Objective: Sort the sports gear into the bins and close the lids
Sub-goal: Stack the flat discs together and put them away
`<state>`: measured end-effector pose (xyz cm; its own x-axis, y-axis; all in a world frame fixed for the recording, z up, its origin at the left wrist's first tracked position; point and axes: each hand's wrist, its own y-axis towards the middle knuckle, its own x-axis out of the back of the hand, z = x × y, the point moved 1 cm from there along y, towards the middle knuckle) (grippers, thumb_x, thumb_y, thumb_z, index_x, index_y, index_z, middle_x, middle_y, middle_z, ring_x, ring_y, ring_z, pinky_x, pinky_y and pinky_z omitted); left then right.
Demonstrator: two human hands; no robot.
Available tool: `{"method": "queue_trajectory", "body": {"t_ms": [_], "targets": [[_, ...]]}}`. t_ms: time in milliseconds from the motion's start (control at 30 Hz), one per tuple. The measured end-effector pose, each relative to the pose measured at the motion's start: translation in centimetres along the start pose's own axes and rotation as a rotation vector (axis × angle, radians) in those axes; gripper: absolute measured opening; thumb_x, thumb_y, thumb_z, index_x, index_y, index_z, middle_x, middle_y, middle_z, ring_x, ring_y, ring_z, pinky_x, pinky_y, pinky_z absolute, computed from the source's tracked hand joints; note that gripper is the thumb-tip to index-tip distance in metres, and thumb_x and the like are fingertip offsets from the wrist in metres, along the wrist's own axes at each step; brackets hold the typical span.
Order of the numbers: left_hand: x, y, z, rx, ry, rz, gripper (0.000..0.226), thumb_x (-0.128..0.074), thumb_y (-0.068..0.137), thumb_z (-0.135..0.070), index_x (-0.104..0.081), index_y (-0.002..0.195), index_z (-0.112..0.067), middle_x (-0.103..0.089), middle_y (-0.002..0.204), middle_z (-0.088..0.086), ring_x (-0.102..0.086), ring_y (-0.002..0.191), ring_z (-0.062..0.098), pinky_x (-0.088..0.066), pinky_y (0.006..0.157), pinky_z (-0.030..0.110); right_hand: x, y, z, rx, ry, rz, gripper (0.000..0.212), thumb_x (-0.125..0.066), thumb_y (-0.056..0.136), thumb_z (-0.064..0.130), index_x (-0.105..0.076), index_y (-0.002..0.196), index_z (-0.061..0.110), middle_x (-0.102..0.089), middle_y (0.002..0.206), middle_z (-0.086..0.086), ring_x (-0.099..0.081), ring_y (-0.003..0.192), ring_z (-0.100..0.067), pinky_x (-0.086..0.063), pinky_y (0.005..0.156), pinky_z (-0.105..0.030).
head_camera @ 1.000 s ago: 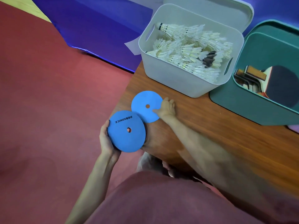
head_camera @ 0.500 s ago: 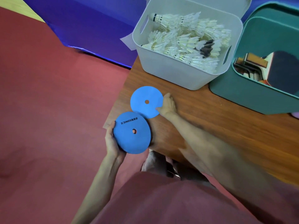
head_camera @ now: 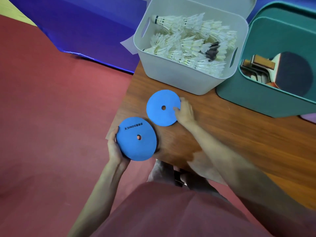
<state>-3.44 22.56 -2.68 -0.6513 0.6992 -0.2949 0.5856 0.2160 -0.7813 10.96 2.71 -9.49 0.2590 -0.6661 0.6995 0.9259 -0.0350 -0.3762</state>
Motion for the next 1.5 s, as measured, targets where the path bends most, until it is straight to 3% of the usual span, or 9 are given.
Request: {"method": "queue_trajectory", "body": {"t_ms": [267, 367, 500, 633, 900, 1100, 1233, 1367, 1500], "targets": [[-5.2, 1.3, 1.6, 0.010, 0.065, 0.153, 0.039, -0.048, 0.087, -0.047, -0.068, 0.107, -0.021, -0.066, 0.120, 0.009, -0.062, 0.110, 0.032, -0.047, 0.095, 0.050, 12.9, -5.8, -8.0, 0.170, 0.032, -0.197, 0.021, -0.042, 0.096, 0.016, -0.053, 0.109, 0.004, -0.061, 0.089, -0.007, -0.054, 0.079, -0.023, -0.032, 0.065, -0.030], [-9.1, 0.9, 3.6, 0.028, 0.089, 0.249, 0.039, -0.048, 0.087, -0.047, -0.066, 0.108, -0.020, -0.063, 0.123, 0.013, -0.061, 0.108, 0.034, -0.045, 0.095, 0.051, 16.7, -8.0, -9.5, 0.115, 0.424, -0.297, 0.010, -0.048, 0.092, 0.011, -0.054, 0.097, 0.006, -0.056, 0.083, 0.002, -0.055, 0.071, -0.004, -0.041, 0.061, -0.022], [-14.8, -0.9, 7.7, 0.076, 0.138, 0.345, 0.040, -0.048, 0.088, -0.046, -0.065, 0.111, -0.019, -0.064, 0.120, 0.013, -0.061, 0.105, 0.033, -0.046, 0.094, 0.050, 19.5, -10.8, -11.8, -0.063, 0.928, -0.111, 0.013, -0.047, 0.096, 0.006, -0.058, 0.098, 0.013, -0.052, 0.070, -0.007, -0.042, 0.050, -0.012, -0.030, 0.041, -0.019], [-21.2, -3.7, 13.0, 0.109, 0.171, 0.417, 0.038, -0.047, 0.090, -0.044, -0.066, 0.114, -0.021, -0.067, 0.119, 0.007, -0.061, 0.110, 0.031, -0.049, 0.091, 0.042, 21.5, -12.7, -16.2, -0.106, 0.921, 0.039, 0.018, -0.049, 0.095, 0.005, -0.058, 0.111, 0.006, -0.057, 0.069, -0.006, -0.045, 0.048, -0.009, -0.029, 0.040, -0.018], [-33.6, -11.1, 23.9, 0.219, 0.313, 0.538, 0.043, -0.049, 0.087, -0.051, -0.065, 0.113, -0.021, -0.066, 0.120, 0.011, -0.062, 0.108, 0.034, -0.050, 0.091, 0.044, 30.9, -16.8, -28.0, -0.064, 0.779, -0.183, 0.017, -0.053, 0.094, 0.003, -0.061, 0.107, -0.004, -0.058, 0.074, -0.012, -0.043, 0.039, -0.003, -0.035, 0.038, -0.018], [-41.6, -15.6, 31.0, 0.228, 0.347, 0.621, 0.042, -0.049, 0.086, -0.051, -0.065, 0.109, -0.019, -0.064, 0.123, 0.013, -0.060, 0.109, 0.035, -0.044, 0.098, 0.048, 38.5, -19.5, -35.6, -0.029, 0.694, -0.338, 0.016, -0.060, 0.090, 0.004, -0.066, 0.103, -0.001, -0.065, 0.076, -0.006, -0.053, 0.047, -0.001, -0.042, 0.042, -0.018], [-46.4, -18.6, 33.8, 0.243, 0.395, 0.683, 0.039, -0.046, 0.088, -0.045, -0.073, 0.087, -0.018, -0.069, 0.106, 0.012, -0.062, 0.095, 0.033, -0.045, 0.094, 0.045, 42.2, -20.3, -39.4, -0.043, 0.653, -0.499, 0.015, -0.066, 0.085, 0.004, -0.066, 0.100, 0.005, -0.065, 0.088, -0.004, -0.058, 0.069, 0.010, -0.046, 0.065, -0.013], [-49.3, -20.2, 35.5, 0.267, 0.445, 0.744, 0.049, -0.041, 0.092, -0.045, -0.076, 0.069, -0.020, -0.073, 0.090, 0.009, -0.066, 0.082, 0.029, -0.049, 0.083, 0.041, 43.8, -20.1, -41.9, -0.219, 0.762, -0.608, 0.044, -0.069, 0.085, 0.023, -0.053, 0.123, 0.009, -0.057, 0.106, -0.010, -0.056, 0.092, -0.016, -0.047, 0.075, -0.021], [-50.1, -20.1, 36.0, 0.288, 0.427, 0.771, 0.047, -0.043, 0.092, -0.044, -0.077, 0.070, -0.020, -0.073, 0.093, 0.009, -0.066, 0.085, 0.029, -0.050, 0.083, 0.041, 43.6, -20.1, -41.8, -0.252, 0.931, -0.587, 0.038, -0.062, 0.087, 0.041, -0.062, 0.110, 0.011, -0.063, 0.105, -0.004, -0.061, 0.099, -0.022, -0.048, 0.077, -0.037]]}}
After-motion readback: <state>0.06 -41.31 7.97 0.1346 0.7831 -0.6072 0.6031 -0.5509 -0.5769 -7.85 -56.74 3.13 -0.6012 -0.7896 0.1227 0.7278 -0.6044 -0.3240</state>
